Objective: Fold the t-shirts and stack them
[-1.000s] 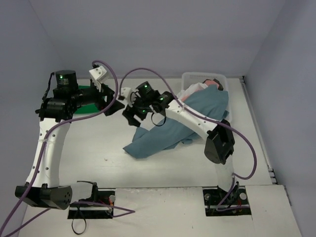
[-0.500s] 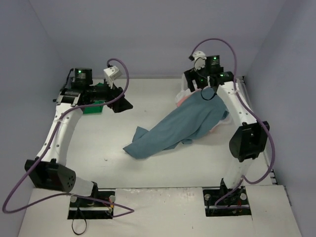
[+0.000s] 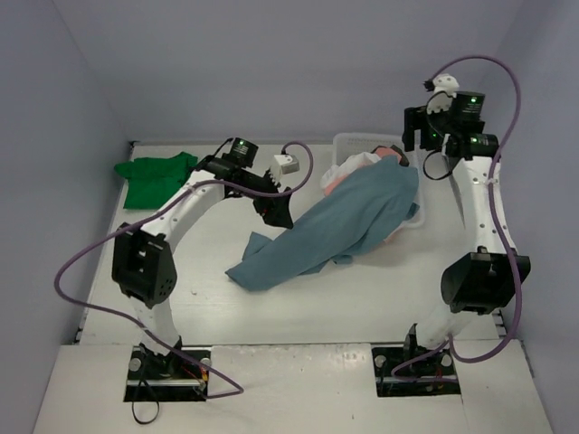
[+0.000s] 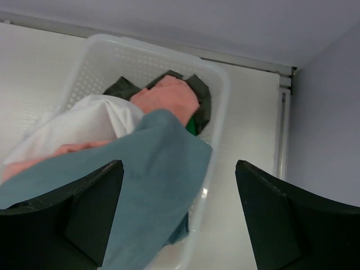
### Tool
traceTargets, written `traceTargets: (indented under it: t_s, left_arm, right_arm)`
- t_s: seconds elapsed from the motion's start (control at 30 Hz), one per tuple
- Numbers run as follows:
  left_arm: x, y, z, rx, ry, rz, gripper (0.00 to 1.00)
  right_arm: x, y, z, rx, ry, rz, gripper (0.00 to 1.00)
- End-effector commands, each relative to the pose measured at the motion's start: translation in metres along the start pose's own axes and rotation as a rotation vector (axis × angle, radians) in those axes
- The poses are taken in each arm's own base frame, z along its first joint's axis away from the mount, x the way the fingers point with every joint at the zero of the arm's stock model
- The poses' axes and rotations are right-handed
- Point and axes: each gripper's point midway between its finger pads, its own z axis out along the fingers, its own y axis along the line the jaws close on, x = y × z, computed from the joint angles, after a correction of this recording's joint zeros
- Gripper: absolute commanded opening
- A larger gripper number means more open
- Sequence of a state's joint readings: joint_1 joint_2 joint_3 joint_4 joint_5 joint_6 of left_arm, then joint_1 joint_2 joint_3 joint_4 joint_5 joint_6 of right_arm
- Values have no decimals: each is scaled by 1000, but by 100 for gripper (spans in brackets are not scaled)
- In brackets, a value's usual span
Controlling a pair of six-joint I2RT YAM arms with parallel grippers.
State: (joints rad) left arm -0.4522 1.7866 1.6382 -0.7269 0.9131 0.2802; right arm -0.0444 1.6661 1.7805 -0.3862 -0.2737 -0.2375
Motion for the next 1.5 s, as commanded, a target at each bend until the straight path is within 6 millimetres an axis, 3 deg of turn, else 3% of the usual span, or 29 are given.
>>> traceTargets:
  t_s: [0.0, 0.1, 0.23, 0.3, 0.43, 0.63, 0.73, 0.83, 0.87, 0.93, 1.0, 1.1, 1.23, 1.43, 1.47]
  left_arm:
    - [-34, 11, -3, -32, -70, 89, 79]
    - [-38, 34, 18, -50, -77, 85, 79]
    - [-44, 64, 41, -87, -88, 91, 79]
    - [-37, 75, 55, -74, -73, 58, 79]
    - [-44, 76, 73, -22, -90, 30, 79]
    - [-48, 59, 93, 59, -98, 6, 78]
    - [-51, 50, 94, 78, -96, 5, 67]
    - [-53, 41, 90, 93, -88, 10, 41]
    - [-53, 40, 86, 84, -72, 14, 15]
    - [-53, 37, 81, 83, -51, 6, 11]
    - [-50, 36, 74, 61, -18, 17, 0]
    - [-49, 34, 63, 23, 7, 38, 0]
    - [-63, 31, 43, -45, -14, 73, 0]
    - [-126, 9, -15, -157, -151, 146, 0]
    - [-144, 4, -30, -179, -197, 171, 0]
  right_arm:
    - [-26, -16, -35, -8, -113, 47, 78]
    - [-25, -32, -52, -22, -138, 97, 78]
    - [-21, -27, -66, -67, -154, 111, 78]
    - [-14, -25, -66, -76, -142, 114, 78]
    - [-8, -23, -68, -87, -136, 108, 77]
    - [2, -24, -58, -107, -110, 125, 77]
    - [8, -23, -51, -122, -96, 136, 76]
    - [11, -21, -46, -138, -88, 149, 75]
    - [14, -18, -44, -156, -84, 156, 74]
    - [16, -17, -41, -162, -81, 164, 73]
    - [17, -16, -40, -172, -81, 172, 73]
    - [21, -14, -37, -183, -80, 183, 73]
    - [22, -10, -36, -201, -88, 185, 72]
    - [20, -4, -39, -220, -114, 176, 72]
    - [23, -3, -37, -220, -110, 178, 72]
